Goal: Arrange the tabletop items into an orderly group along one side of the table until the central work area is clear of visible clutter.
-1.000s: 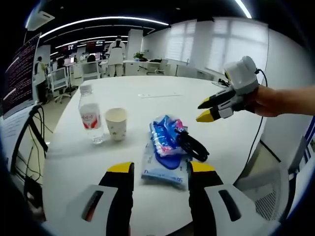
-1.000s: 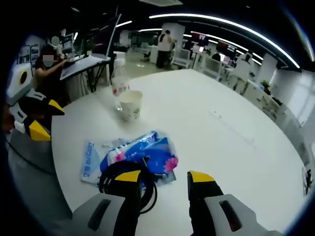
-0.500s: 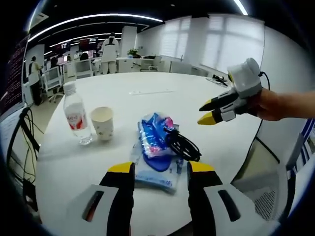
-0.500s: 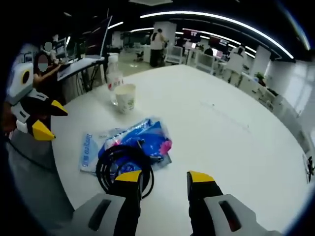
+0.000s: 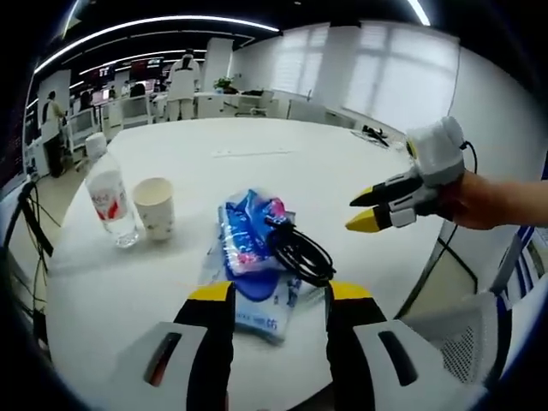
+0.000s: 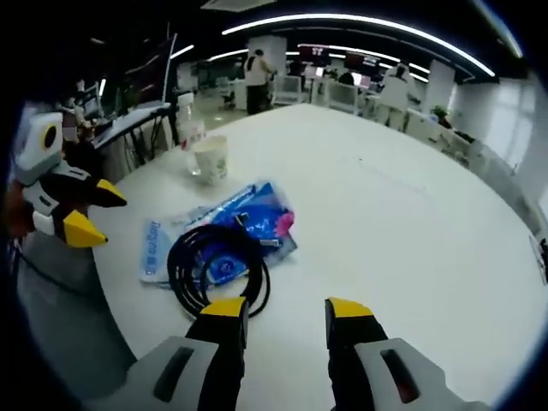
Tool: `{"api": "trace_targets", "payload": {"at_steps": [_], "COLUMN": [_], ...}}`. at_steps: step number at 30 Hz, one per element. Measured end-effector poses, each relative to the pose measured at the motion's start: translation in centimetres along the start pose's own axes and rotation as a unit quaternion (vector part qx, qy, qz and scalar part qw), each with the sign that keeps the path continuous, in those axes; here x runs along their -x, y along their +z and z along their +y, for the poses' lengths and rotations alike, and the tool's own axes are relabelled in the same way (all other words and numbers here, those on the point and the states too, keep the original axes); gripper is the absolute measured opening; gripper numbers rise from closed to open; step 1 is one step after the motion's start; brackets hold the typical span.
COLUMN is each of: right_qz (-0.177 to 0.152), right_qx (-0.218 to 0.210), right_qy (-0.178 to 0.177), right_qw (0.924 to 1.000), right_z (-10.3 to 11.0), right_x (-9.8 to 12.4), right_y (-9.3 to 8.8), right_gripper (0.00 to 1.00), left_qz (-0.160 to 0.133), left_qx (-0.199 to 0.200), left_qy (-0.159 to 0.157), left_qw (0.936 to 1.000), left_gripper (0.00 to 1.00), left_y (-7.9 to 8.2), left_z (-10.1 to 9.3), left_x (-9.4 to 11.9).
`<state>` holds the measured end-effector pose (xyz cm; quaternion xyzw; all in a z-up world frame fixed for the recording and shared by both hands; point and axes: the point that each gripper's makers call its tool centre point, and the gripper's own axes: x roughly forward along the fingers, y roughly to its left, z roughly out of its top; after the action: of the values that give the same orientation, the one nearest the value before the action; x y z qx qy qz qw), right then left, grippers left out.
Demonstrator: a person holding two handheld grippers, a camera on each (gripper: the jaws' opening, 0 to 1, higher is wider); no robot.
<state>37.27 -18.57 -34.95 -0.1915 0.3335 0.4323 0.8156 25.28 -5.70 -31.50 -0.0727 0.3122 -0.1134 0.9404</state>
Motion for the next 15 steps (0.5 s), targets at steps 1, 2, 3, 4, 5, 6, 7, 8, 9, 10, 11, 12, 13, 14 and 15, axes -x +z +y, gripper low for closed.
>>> {"api": "trace_targets", "payload": {"at_steps": [1, 2, 3, 4, 5, 6, 7, 8, 9, 10, 11, 12, 13, 14, 15], "right_qz": [0.001, 0.002, 0.003, 0.003, 0.002, 0.001, 0.0, 0.0, 0.0, 0.0, 0.0, -0.001, -0.001, -0.002, -0.002], "right_qx": [-0.002, -0.005, -0.009, -0.012, -0.019, -0.023, -0.025, -0.027, -0.029, -0.031, -0.034, -0.037, -0.04, -0.042, -0.044], "right_qy": [0.001, 0.001, 0.002, 0.002, 0.002, 0.003, 0.006, 0.007, 0.009, 0.01, 0.011, 0.013, 0.015, 0.016, 0.017], "right_qw": [1.0, 1.0, 1.0, 0.9999, 0.9998, 0.9997, 0.9997, 0.9996, 0.9995, 0.9995, 0.9994, 0.9992, 0.9991, 0.999, 0.9989], "right_z": [0.2, 0.3, 0.1, 0.1, 0.0, 0.0, 0.3, 0.3, 0.3, 0.4, 0.5, 0.5, 0.6, 0.7, 0.8], "right_x": [0.2, 0.4, 0.3, 0.2, 0.1, 0.0, 0.1, 0.1, -0.1, -0.1, -0.1, -0.2, -0.3, -0.4, -0.4], "right_y": [-0.1, -0.2, -0.4, -0.5, -0.7, -0.7, -0.6, -0.6, -0.7, -0.8, -0.7, -0.7, -0.7, -0.7, -0.8], "right_gripper": [0.35, 0.35, 0.35, 0.35, 0.35, 0.35, 0.35, 0.35, 0.34, 0.34, 0.34, 0.34, 0.34, 0.34, 0.34], "left_qz": [0.001, 0.002, 0.002, 0.003, 0.004, 0.006, 0.006, 0.007, 0.008, 0.009, 0.011, 0.011, 0.013, 0.014, 0.016], "left_qx": [0.004, 0.009, 0.014, 0.016, 0.018, 0.02, 0.022, 0.023, 0.025, 0.025, 0.027, 0.029, 0.032, 0.035, 0.041], "left_qy": [-0.002, -0.004, -0.006, -0.007, -0.008, -0.009, -0.01, -0.01, -0.011, -0.011, -0.012, -0.012, -0.011, -0.011, -0.01], "left_qw": [1.0, 1.0, 0.9999, 0.9998, 0.9998, 0.9997, 0.9997, 0.9997, 0.9996, 0.9996, 0.9995, 0.9995, 0.9993, 0.9992, 0.999], "left_gripper": [0.41, 0.41, 0.41, 0.41, 0.41, 0.41, 0.41, 0.41, 0.41, 0.41, 0.41, 0.41, 0.41, 0.41, 0.41], "left_y": [0.0, -0.1, -0.1, -0.1, -0.1, -0.1, -0.1, -0.1, 0.0, 0.0, 0.0, 0.0, 0.0, -0.1, -0.2], "left_z": [-0.1, -0.1, -0.2, -0.6, -0.8, -0.9, -1.0, -1.1, -1.1, -1.2, -1.3, -1.3, -1.3, -1.2, -1.2], "left_x": [-0.2, -0.4, -0.7, -0.8, -1.0, -1.2, -1.3, -1.5, -1.7, -1.9, -2.1, -2.2, -2.4, -2.6, -2.8]}}
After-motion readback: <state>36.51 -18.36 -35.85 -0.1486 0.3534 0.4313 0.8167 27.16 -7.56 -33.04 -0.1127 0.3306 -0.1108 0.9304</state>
